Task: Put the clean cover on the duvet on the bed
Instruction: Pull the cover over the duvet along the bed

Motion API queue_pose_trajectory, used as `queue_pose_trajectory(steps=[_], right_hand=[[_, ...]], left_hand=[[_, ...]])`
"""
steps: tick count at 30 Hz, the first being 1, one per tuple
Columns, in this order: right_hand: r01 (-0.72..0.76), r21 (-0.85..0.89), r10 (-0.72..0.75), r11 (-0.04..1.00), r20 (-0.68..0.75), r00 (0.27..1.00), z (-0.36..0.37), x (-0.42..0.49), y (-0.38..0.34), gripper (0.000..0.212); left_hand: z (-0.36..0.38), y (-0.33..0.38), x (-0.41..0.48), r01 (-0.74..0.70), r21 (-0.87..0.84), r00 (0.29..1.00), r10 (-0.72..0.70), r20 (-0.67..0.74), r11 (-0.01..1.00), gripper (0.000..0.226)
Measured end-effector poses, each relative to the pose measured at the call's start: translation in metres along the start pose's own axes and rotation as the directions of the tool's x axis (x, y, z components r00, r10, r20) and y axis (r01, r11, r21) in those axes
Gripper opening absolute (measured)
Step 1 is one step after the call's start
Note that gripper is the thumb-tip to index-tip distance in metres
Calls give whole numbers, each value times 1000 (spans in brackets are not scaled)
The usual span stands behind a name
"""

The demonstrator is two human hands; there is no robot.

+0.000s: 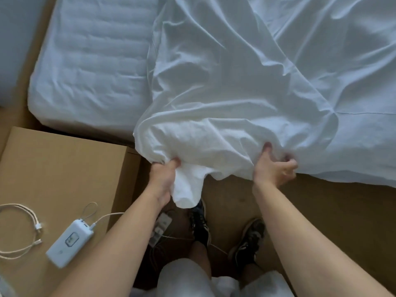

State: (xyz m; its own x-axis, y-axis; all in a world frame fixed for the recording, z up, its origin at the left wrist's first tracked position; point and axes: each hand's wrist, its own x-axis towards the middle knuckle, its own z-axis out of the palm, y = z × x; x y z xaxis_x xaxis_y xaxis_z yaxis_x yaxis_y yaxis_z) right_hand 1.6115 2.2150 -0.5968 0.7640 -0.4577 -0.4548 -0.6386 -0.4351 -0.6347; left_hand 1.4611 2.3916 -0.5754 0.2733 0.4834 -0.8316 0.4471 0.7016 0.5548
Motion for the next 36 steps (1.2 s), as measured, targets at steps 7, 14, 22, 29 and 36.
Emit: queue_pose_trajectory(steps=[7,14,22,29,36], right_hand=[[297,-106,-266,949,241,933,-16,62,7,48],[457,-275,-415,846,199,888,-43,104,-2,51],[244,-187,-269,952,-126,955,-89,154,-8,21],[273,-318,-260,908,84,962,-75,177,-13,25],[549,-525,-508,650,238,828,-126,211,-13,39]], left_hand=[[17,14,-1,-89,85,981,102,-163,992,29],[2,25,5,-69,136,982,92,-167,988,28],[-14,40,19,-174,571,868,399,-296,802,49],[140,28,-8,-596,752,516,582,628,-282,65],[232,13,32,-443,849,870,89,485,-288,126]])
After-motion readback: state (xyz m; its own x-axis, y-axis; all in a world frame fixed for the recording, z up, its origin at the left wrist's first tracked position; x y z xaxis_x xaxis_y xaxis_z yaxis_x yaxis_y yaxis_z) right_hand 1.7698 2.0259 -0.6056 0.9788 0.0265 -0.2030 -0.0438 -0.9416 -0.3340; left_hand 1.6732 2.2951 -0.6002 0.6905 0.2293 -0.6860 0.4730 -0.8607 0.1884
